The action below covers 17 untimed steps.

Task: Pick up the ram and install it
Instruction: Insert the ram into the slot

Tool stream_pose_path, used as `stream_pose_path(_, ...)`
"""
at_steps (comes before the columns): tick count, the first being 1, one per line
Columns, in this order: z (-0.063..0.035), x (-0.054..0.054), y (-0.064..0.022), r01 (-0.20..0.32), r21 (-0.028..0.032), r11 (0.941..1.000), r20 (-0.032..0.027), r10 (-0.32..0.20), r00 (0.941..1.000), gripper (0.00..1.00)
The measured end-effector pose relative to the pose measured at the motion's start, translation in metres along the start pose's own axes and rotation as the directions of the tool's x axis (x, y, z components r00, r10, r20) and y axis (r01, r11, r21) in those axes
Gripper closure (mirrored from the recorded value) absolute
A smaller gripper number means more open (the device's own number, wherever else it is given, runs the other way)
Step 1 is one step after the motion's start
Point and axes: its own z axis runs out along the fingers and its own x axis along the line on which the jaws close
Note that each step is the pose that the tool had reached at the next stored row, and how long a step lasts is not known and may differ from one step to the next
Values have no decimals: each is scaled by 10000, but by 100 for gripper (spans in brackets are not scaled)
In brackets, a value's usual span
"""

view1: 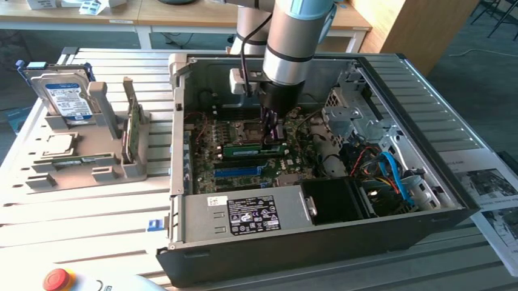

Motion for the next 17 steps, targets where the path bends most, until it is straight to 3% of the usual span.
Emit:
stream_pose_path(11,1,0,-1,1,5,10000,3,-1,10000,88)
stream_pose_path(16,1,-1,-1,1,1,10000,3,-1,10000,76)
stream_pose_path(17,1,0,0,0,1,10000,2,0,10000,69)
